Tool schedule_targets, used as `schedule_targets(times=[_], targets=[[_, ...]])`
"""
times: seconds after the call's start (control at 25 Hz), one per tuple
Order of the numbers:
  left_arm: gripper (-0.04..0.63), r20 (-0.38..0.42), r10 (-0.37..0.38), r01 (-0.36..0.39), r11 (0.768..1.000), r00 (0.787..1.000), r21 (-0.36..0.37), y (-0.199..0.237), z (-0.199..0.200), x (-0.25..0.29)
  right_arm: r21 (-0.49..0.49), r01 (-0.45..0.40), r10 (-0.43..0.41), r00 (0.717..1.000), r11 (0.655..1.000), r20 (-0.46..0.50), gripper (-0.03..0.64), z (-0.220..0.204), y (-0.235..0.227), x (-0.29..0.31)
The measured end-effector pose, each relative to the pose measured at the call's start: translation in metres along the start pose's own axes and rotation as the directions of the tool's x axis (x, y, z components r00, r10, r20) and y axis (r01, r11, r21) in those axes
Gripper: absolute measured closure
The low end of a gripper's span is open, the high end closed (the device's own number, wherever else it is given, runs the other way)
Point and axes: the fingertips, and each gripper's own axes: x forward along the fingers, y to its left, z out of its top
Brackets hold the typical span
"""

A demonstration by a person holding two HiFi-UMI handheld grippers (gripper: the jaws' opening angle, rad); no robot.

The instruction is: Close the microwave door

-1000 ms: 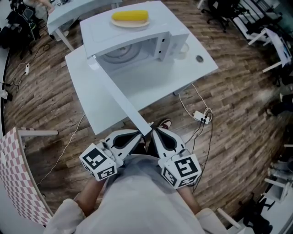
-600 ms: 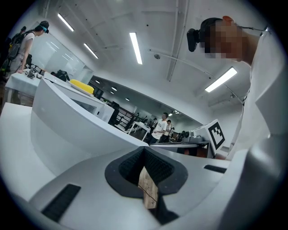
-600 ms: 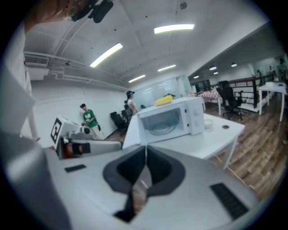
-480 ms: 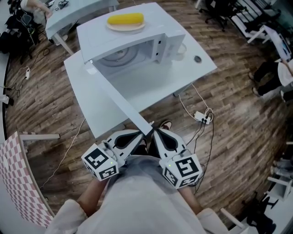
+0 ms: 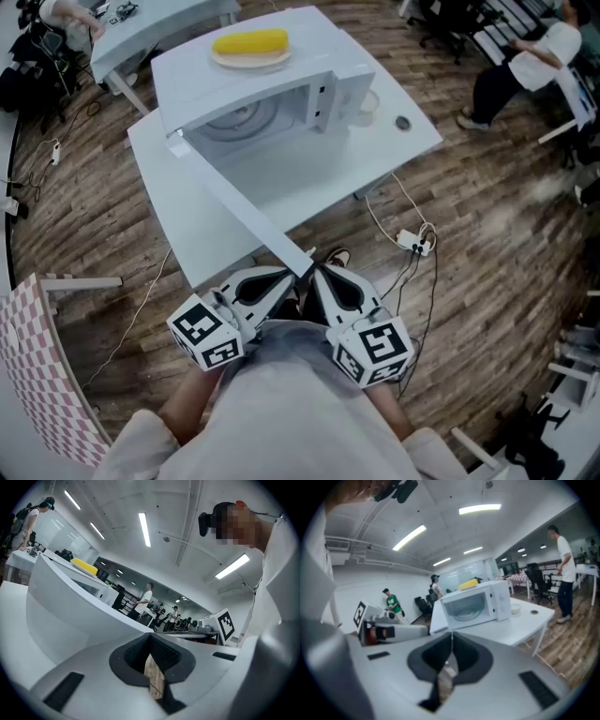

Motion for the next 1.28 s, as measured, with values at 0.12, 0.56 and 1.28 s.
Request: schedule_targets(times=[0.12, 0.56, 1.28], targets=[[0.577, -0.002, -0.003, 0.003, 1.000, 1.000, -0.007, 0.001, 0.001, 0.005, 0.003, -0.001, 0.001, 1.000, 1.000, -0.002, 0.593, 0.000, -0.004, 0.002], [0.577, -0.017, -0.029, 0.029, 1.000, 0.999, -0.010, 0.004, 0.007, 0.022, 0.036, 0.004, -0.004, 1.000, 0.999, -0.001, 0.594, 0.006, -0.020, 0.007], [0.577, 0.002, -0.070, 0.070, 0.998, 0.998, -0.006, 0.018, 0.029, 0.048, 0.055, 0.013, -0.014, 1.000, 0.998, 0.007, 0.594, 0.026, -0.051, 0.025]])
